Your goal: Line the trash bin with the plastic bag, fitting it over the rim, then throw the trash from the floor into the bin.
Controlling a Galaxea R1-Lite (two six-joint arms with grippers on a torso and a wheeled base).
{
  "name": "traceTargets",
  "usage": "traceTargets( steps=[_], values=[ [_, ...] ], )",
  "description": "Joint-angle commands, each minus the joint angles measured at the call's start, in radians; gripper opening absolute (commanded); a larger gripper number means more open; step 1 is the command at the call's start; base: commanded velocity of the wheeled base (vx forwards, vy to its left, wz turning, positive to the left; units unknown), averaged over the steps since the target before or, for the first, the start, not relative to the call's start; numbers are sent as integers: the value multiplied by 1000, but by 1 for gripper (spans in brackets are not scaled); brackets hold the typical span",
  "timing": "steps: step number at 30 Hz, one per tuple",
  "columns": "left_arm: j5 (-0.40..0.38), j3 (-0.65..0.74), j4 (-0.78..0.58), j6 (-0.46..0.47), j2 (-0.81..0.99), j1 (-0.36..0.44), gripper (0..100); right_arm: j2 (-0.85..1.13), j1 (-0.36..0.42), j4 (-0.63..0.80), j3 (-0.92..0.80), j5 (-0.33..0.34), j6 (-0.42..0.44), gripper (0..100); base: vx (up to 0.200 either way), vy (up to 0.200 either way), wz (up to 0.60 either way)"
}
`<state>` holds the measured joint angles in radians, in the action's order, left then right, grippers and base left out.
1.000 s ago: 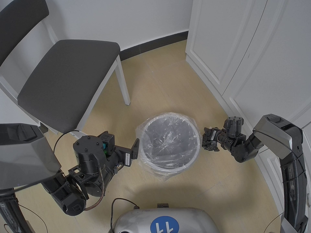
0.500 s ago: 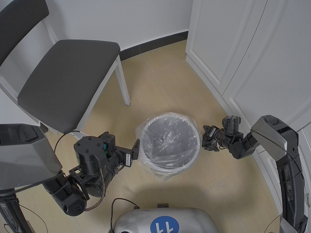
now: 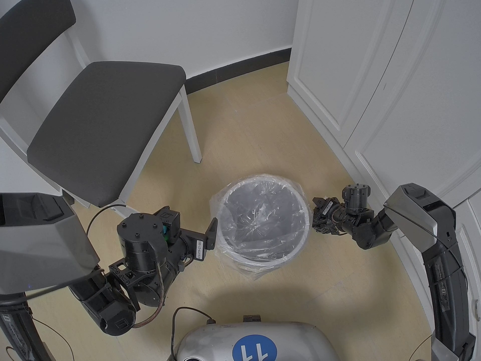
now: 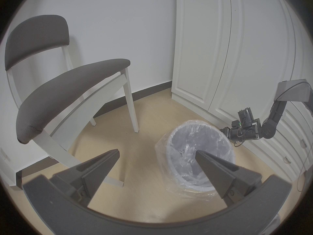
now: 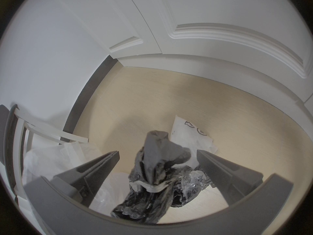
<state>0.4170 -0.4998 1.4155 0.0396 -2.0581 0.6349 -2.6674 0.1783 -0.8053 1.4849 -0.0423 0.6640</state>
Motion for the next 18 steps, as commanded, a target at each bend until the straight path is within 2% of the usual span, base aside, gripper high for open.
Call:
traceTargets(
  steps=[1,18],
  values=[
    [0,1,0,0,-10,2,100,-31,1,-3,2,-1,0,100,0,0,0],
    [5,10,71,34,-42,9,100,-75,-5,-20,37,-14,-1,100,0,0,0]
  ],
)
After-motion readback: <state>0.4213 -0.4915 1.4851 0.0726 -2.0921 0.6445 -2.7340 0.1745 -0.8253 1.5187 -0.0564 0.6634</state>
